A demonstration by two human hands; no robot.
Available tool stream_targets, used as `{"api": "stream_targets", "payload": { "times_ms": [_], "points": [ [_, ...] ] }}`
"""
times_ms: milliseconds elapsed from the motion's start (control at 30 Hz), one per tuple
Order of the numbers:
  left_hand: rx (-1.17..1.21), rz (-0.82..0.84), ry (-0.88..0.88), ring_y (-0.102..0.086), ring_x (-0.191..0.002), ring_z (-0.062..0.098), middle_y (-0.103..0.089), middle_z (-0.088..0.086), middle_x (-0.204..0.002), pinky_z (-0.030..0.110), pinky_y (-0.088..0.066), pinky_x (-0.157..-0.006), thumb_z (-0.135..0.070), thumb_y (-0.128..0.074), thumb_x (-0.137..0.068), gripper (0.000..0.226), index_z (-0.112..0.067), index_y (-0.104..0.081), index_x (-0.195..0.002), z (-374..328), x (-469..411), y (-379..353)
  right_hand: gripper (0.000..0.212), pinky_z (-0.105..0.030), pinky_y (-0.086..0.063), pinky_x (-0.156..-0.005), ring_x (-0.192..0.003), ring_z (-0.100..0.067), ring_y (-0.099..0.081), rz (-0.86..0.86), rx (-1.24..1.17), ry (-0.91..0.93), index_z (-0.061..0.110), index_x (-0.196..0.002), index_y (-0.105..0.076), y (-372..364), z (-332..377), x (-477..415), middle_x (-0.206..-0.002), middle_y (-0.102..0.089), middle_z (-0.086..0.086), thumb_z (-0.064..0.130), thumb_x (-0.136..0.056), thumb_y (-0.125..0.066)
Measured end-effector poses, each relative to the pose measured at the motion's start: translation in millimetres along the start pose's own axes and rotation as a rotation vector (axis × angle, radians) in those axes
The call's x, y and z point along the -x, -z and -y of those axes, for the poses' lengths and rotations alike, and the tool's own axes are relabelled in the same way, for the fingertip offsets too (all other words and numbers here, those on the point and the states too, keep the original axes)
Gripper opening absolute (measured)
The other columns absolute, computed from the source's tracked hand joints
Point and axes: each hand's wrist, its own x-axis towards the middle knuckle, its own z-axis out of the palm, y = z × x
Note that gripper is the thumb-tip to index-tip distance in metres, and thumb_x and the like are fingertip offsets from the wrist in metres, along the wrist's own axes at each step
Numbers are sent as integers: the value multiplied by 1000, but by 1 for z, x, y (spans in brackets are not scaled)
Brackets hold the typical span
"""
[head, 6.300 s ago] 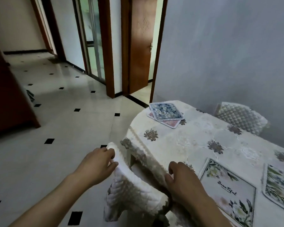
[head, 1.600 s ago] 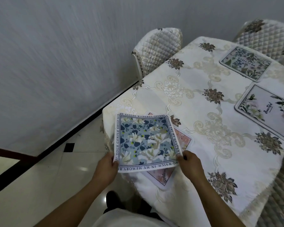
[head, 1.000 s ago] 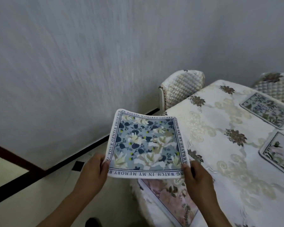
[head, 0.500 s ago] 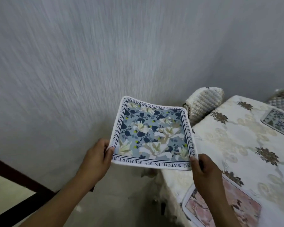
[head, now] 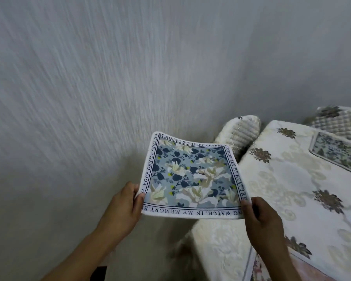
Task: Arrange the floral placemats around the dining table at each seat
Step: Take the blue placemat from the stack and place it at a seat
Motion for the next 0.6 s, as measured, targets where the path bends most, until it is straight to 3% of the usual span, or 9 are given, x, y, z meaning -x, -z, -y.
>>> {"api": "stream_targets", "payload": {
  "times_ms": [333, 467, 600],
  "points": [
    [9, 111, -164, -60, -68, 3, -65, -10, -79, 24, -42, -54, -38, -47, -94, 9, -30, -48, -91, -23, -138, -33, 31, -30, -40, -50, -53, -8, -51, -184, 15, -105, 18, -69, -51, 5, 9, -82, -55, -55, 0, 34, -94, -55],
    [43, 197, -266, -63, -72, 11, -66, -8, -83, 35, -49, -61, -36, -49, -94, 7, -29, -48, -92, -27, -195, -54, 29, -29, -37, -47, -54, -7, -53, -290, 33, -194, 20, -68, -52, -5, 12, -96, -55, -57, 3, 33, -94, -55],
    [62, 282, -401, -64, -74, 17, -68, -5, -85, 36, -49, -62, -34, -49, -95, 8, -26, -49, -92, -28, -262, -68, 34, -28, -32, -45, -58, -4, -52, -412, 52, -279, 20, -65, -45, -21, 32, -111, -51, -50, 1, 33, -95, -54]
  ]
}}
